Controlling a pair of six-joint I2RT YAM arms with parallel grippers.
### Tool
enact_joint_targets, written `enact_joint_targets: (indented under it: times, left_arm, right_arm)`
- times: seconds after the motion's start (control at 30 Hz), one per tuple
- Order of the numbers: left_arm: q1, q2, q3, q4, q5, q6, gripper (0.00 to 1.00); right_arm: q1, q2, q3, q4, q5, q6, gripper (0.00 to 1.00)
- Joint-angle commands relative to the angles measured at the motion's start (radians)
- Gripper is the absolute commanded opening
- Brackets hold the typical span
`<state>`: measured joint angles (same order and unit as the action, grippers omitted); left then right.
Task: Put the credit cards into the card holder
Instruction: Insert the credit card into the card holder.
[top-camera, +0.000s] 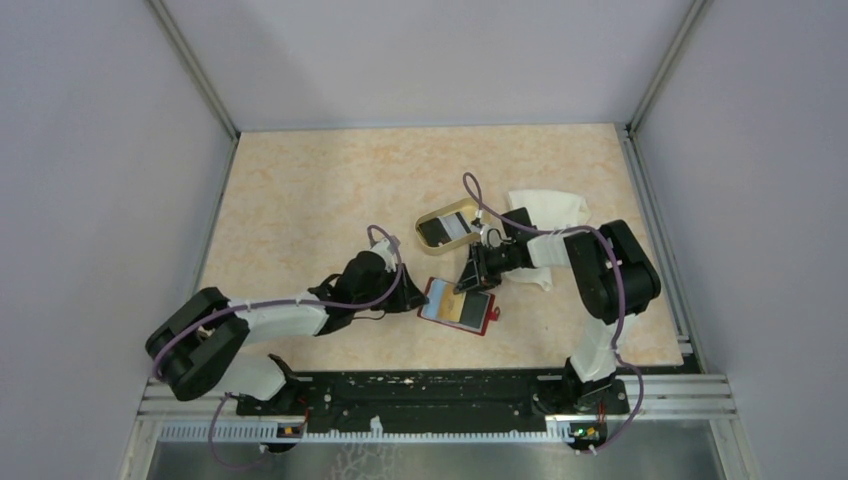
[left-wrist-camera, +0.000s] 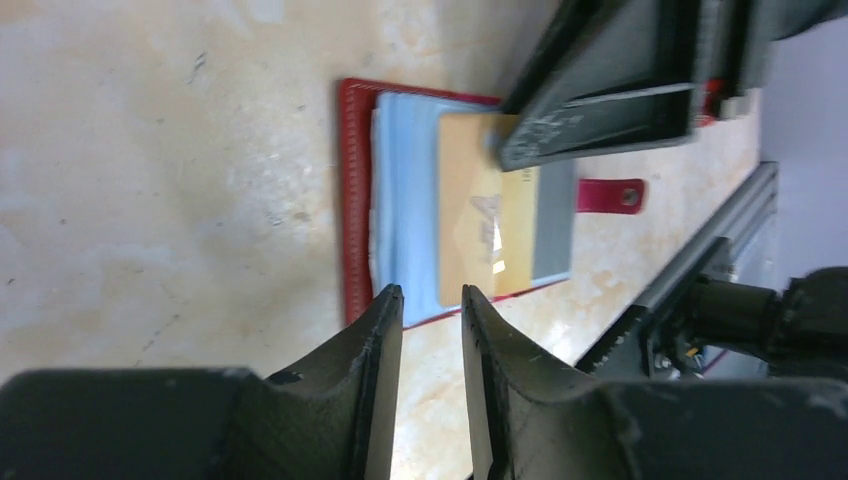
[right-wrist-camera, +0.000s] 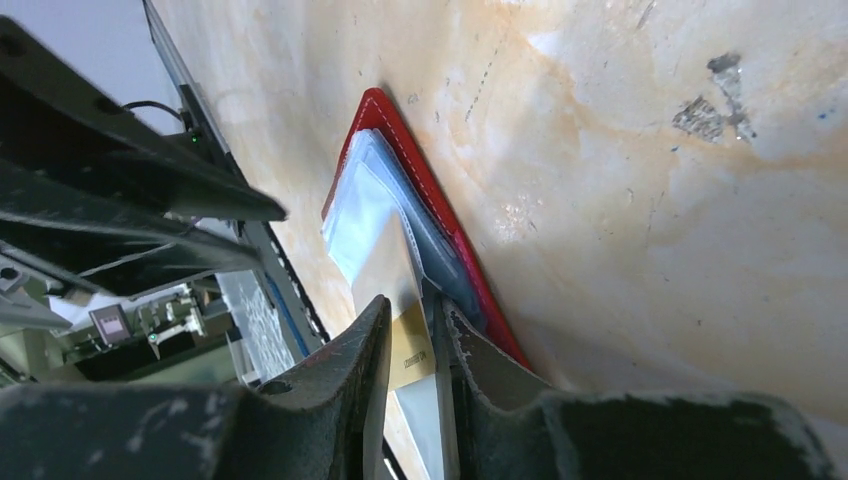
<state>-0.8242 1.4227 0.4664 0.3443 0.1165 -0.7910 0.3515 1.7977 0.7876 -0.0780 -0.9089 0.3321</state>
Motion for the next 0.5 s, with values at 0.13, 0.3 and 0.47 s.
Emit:
enact_joint_targets:
  times: [0.13, 0.3, 0.47]
  left_arm:
    - [-0.084, -0.118, 0.018, 0.054, 0.002, 0.011, 0.38]
    - [-0.219, -0.016, 0.18, -0.111, -0.2, 0.022, 0.37]
    - [-0.324, 0.155, 0.37, -0.284, -0.345, 0.018, 0.34]
  right_arm:
    - [0.011, 0.015, 0.042, -0.009, 0.019, -0.036, 0.23]
    - [0.011, 0.019, 0.044, -0.014, 0.025, -0.042, 0.23]
    - [0.01, 0.018, 0.047, -0.021, 0.031, -0.046, 0.23]
